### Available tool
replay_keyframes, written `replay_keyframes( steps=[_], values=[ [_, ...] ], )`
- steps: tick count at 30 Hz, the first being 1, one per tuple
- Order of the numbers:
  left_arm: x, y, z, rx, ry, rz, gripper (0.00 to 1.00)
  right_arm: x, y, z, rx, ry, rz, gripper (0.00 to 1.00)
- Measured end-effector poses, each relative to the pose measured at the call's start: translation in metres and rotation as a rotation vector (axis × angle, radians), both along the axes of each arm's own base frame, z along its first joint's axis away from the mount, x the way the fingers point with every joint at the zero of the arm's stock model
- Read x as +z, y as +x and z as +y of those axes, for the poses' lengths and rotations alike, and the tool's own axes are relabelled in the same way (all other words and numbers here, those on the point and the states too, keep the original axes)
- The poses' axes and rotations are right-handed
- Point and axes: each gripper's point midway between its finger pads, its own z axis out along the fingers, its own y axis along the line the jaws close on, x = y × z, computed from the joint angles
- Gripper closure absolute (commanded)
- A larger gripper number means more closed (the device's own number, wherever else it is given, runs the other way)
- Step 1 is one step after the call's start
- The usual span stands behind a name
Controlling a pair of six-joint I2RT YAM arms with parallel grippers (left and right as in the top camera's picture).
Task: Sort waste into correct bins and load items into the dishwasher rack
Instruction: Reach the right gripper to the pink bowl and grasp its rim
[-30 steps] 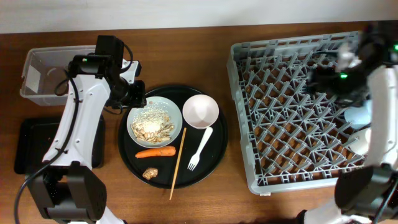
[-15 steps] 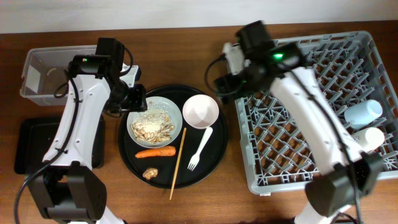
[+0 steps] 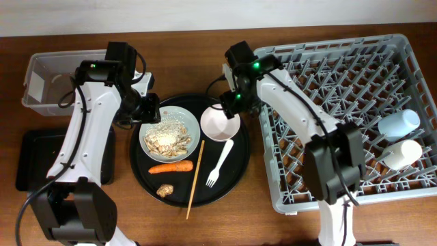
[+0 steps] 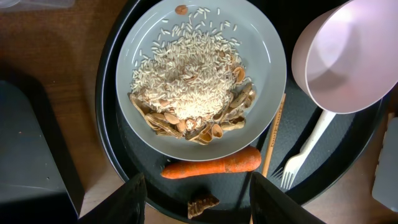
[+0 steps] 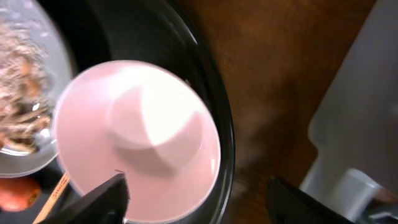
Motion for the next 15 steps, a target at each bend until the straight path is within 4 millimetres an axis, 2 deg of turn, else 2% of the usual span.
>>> replay_keyframes(
  steps=[2,4,6,9,15],
  values=[
    [0.0,0.0,0.0,0.0,0.0,0.0,0.47,-0.013,-0.001,-0.001,-0.009,-0.012,0.029,0.35],
    [0.0,0.0,0.0,0.0,0.0,0.0,0.47,-0.027,-0.003,-0.001,-0.017,-0.025,0.059,0.44],
    [0.0,0.0,0.0,0.0,0.0,0.0,0.47,-0.034,-0.004,-0.002,-0.022,-0.031,0.074,0.47],
    [0.0,0.0,0.0,0.0,0.0,0.0,0.47,-0.038,-0.004,-0.002,-0.026,-0.035,0.083,0.61],
    [0.0,0.0,0.0,0.0,0.0,0.0,0.47,-0.038,-0.004,-0.002,-0.024,-0.035,0.082,0.66]
  ],
)
